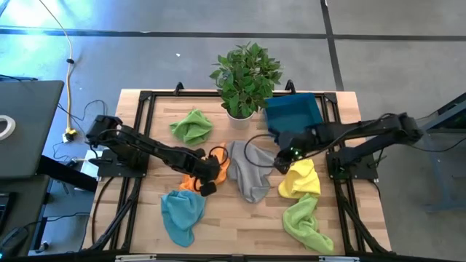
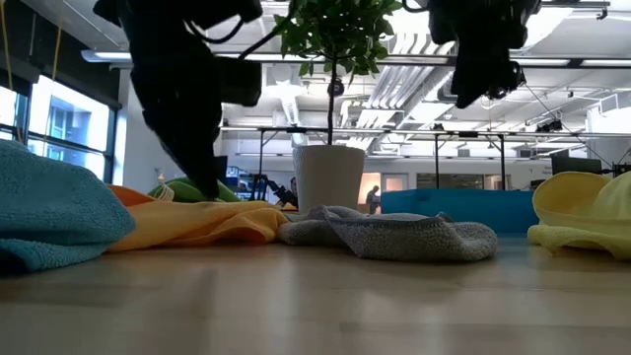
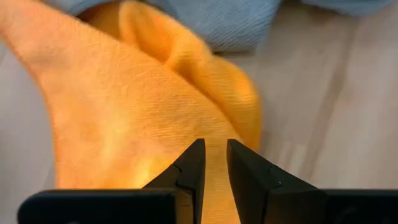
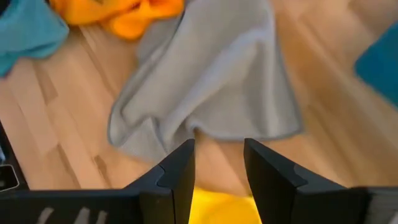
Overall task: Sort microfiber towel by color & place in baskets
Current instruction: Fold the gray towel
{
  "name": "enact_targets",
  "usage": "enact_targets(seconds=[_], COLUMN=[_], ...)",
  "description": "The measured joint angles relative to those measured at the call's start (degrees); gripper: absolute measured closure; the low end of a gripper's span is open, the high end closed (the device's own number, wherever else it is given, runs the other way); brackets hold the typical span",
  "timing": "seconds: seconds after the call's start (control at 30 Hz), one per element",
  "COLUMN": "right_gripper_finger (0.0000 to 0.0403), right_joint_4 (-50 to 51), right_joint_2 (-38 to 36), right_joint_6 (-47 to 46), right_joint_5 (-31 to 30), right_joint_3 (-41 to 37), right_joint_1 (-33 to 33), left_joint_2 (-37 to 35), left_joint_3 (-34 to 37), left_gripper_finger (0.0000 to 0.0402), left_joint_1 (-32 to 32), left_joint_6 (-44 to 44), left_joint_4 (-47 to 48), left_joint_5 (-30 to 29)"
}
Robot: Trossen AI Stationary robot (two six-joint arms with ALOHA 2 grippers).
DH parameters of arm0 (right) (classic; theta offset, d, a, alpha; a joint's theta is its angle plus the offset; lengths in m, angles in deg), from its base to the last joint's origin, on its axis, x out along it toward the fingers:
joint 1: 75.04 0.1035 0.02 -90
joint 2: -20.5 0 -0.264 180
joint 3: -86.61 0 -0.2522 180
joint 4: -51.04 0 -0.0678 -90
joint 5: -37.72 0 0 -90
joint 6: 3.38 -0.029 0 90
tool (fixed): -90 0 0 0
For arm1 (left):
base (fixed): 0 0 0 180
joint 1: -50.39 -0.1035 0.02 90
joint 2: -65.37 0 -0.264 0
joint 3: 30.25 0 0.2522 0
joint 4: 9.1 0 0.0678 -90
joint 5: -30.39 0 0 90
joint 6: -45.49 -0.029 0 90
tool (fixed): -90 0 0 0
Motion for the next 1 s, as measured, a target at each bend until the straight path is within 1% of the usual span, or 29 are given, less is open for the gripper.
enact_targets(seconds=[0.27,0.4,0.5,0.77,1.0], right_gripper_finger=[0.0273,0.0273,0.0273,0.0273,0.0273], right_joint_4=[-0.23,-0.04,0.31,0.66,0.94], right_joint_2=[4.62,6.03,6.31,6.33,6.33], right_joint_6=[-5.90,-6.16,-6.16,-6.09,-5.91], right_joint_5=[-0.20,-0.20,-0.20,-0.20,-0.18], right_joint_3=[0.04,0.04,0.04,0.04,0.04], right_joint_1=[4.04,4.94,5.68,6.98,7.67], left_joint_2=[1.95,2.35,2.30,2.30,2.30], left_joint_3=[0.00,0.00,-0.02,0.00,0.00], left_gripper_finger=[0.0344,0.0344,0.0344,0.0344,0.0344], left_joint_1=[0.02,0.51,1.45,6.86,13.45], left_joint_6=[0.00,0.67,2.14,7.43,10.12], left_joint_4=[6.37,9.55,12.87,26.01,35.28], left_joint_5=[-0.80,-0.80,0.66,7.38,9.59])
